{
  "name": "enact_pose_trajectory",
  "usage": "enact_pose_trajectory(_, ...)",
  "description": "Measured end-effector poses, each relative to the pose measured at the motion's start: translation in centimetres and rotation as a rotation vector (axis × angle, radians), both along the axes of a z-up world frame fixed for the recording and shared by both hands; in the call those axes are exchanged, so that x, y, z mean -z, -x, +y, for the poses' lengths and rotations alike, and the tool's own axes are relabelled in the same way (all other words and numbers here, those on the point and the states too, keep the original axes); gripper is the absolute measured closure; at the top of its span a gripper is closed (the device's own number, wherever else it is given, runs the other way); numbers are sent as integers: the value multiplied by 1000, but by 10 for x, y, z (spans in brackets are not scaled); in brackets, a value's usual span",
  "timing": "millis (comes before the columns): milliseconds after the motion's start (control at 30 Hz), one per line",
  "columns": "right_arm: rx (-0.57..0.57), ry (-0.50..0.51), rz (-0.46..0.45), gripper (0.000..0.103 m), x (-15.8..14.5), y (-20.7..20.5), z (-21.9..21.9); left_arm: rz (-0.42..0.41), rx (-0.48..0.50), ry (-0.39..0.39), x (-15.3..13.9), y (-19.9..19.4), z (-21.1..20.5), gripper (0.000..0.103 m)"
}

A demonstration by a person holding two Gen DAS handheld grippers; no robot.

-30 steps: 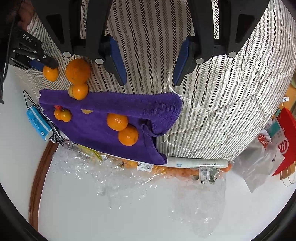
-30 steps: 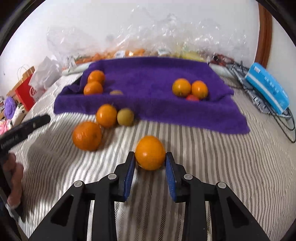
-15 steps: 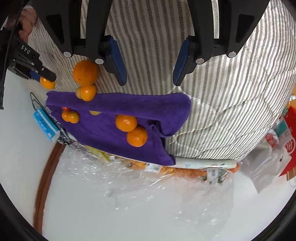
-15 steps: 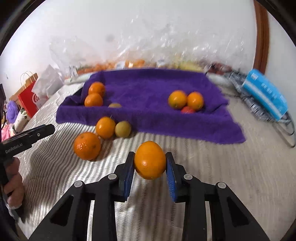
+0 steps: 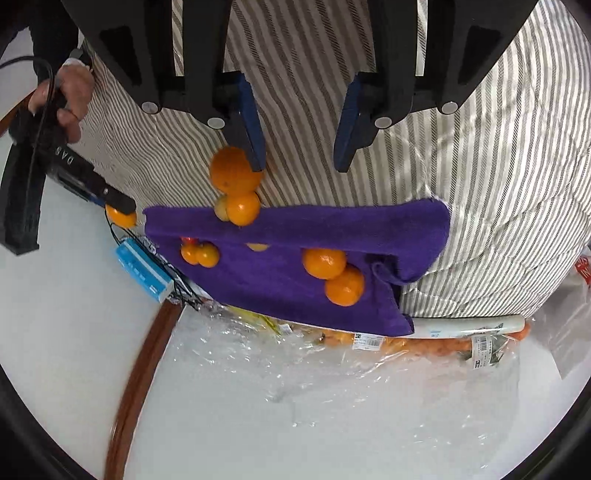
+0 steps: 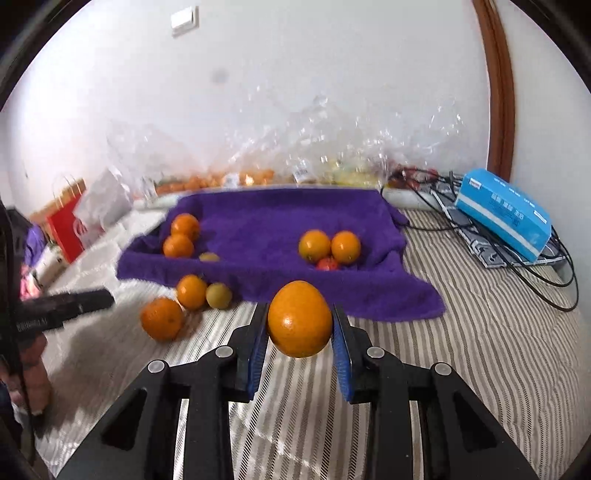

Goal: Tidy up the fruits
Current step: 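Grasp a large orange with the left tool while the right tool holds its orange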

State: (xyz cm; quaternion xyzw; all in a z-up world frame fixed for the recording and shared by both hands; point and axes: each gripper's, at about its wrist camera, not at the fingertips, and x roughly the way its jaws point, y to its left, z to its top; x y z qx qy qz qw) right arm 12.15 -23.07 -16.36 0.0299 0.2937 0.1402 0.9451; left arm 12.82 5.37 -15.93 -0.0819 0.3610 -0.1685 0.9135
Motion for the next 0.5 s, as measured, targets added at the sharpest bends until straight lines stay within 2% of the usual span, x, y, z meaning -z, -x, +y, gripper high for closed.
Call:
enact_pose_trajectory(133,13,26,78,71,8,-11,-1,19,4,-49,2,6,-15,68)
enact_pose_trajectory(300,40,89,89,71,12,-9,-2,-11,6,-87,-2,4,-39,68)
enact_pose_trajectory(367,42,82,107,71,14,-9,-7,-6,7,-105,-2,-2,-49,68)
enact_pose_trajectory(467,59,54,90,71,13,-4,-15,5,11,-123,-1,-10,-59,65)
enact_pose_trajectory(500,65,45,88,71,12,-4,-17,4,3,-125,-2,-12,-61,62)
